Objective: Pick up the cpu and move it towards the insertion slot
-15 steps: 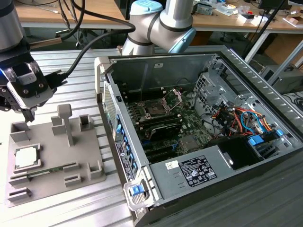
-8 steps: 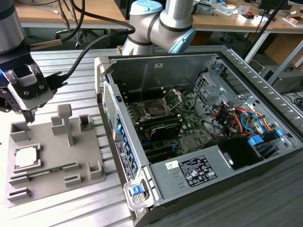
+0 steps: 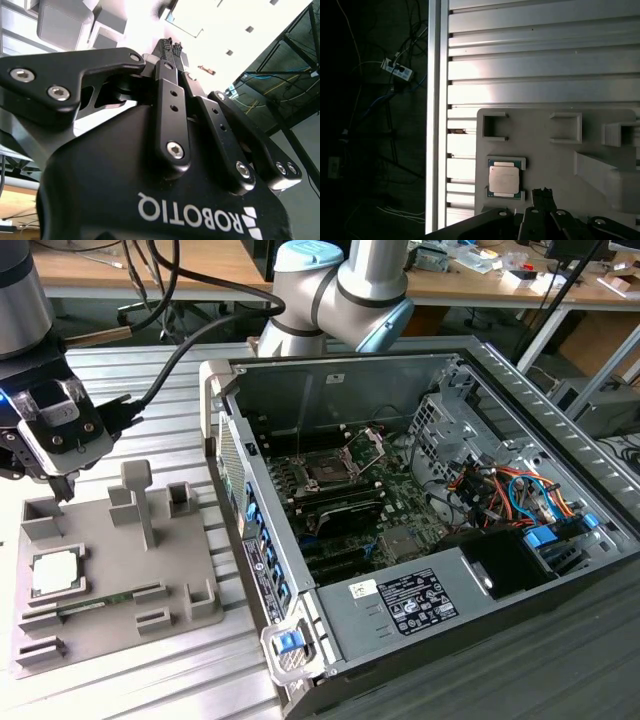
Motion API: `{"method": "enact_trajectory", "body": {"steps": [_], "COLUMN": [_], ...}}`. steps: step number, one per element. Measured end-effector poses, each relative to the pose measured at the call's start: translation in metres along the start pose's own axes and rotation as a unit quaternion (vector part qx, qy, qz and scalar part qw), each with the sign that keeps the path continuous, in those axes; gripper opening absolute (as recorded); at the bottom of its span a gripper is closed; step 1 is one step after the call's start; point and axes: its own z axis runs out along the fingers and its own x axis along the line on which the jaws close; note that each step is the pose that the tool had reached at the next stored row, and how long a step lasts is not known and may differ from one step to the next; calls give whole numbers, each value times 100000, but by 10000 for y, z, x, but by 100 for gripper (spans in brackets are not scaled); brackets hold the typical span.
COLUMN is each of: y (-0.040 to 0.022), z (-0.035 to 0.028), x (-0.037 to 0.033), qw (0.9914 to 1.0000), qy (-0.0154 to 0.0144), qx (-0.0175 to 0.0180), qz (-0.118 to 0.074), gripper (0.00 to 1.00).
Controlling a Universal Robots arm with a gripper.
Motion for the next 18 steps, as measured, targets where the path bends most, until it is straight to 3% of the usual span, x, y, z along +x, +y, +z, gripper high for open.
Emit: {"method": "enact_trajectory", "body": {"steps": [18], "y": [-13], "z": [63], "x": [0], "qw": [100000], "qy": [-1], "qx": [-2], "qz": [0], "gripper": [11]}}
